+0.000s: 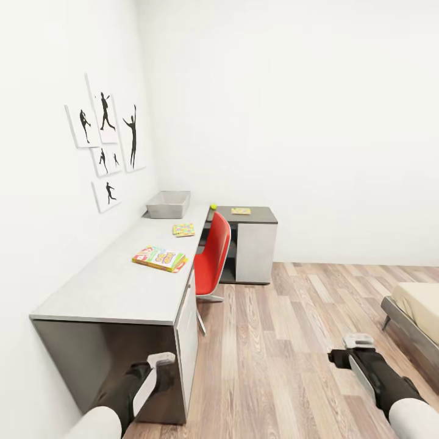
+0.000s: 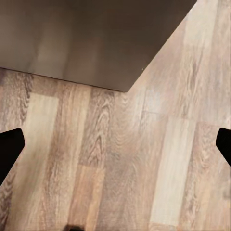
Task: Put all the toys in the child's room - the three board games (two on the bed and one on the table), the two jigsaw puzzles on the table, and the tennis ball on the table - inside the toy box on the table in the child's room.
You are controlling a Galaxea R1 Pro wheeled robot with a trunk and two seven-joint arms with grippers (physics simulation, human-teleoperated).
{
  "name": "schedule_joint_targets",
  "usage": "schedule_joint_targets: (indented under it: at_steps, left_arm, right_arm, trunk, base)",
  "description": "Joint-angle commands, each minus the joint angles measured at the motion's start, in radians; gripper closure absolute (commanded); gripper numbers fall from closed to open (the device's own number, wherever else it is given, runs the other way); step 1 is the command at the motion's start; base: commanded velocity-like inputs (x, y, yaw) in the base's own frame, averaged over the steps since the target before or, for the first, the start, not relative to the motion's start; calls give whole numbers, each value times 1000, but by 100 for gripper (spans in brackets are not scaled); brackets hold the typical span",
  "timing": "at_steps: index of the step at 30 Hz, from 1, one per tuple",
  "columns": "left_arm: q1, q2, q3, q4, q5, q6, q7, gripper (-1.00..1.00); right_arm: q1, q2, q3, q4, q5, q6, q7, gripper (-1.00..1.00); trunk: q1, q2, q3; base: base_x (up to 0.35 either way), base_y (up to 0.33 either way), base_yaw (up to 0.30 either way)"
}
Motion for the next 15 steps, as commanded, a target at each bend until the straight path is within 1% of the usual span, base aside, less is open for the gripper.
schedule_joint_targets:
  at_steps: [1, 2, 3, 4, 5, 7, 10, 15]
  left_arm:
    - [17, -8, 3, -77, 13, 30, 7, -100]
    - [50, -22, 2, -210, 24, 82, 6, -100]
    - [50, -22, 2, -210, 24, 82, 6, -100]
    - [105, -40, -2, -386, 77, 155, 7, -100]
    - [105, -40, -2, -386, 77, 155, 7, -100]
    - [125, -45, -5, -431, 102, 173, 7, -100]
    - [146, -50, -13, -469, 125, 188, 7, -100]
    - [175, -56, -45, -498, 143, 198, 9, -100]
  right_arm:
    - [1, -3, -4, -53, -6, 30, -3, -100]
    - [4, -11, -17, -136, -7, 76, -4, -100]
    - [4, -11, -17, -136, -7, 76, -4, -100]
    - [16, -23, -62, -255, -9, 144, -3, -100]
    - [16, -23, -62, -255, -9, 144, -3, -100]
    - [32, -26, -83, -306, -10, 162, -2, -100]
    - [68, -29, -106, -388, -11, 177, -1, -100]
    - [131, -29, -123, -522, -10, 187, 7, -100]
  trunk:
    - [0, -1, -1]
    - [0, -1, -1]
    - [0, -1, -1]
    - [0, -1, -1]
    - [0, -1, -1]
    - [0, -1, -1]
    - [0, -1, -1]
    - [0, -1, -1]
  base:
    - [0, 0, 0]
    - [0, 0, 0]
    - [0, 0, 0]
    - [0, 0, 0]
    - [0, 0, 0]
    - [0, 0, 0]
    - [0, 0, 0]
    - [0, 0, 0]
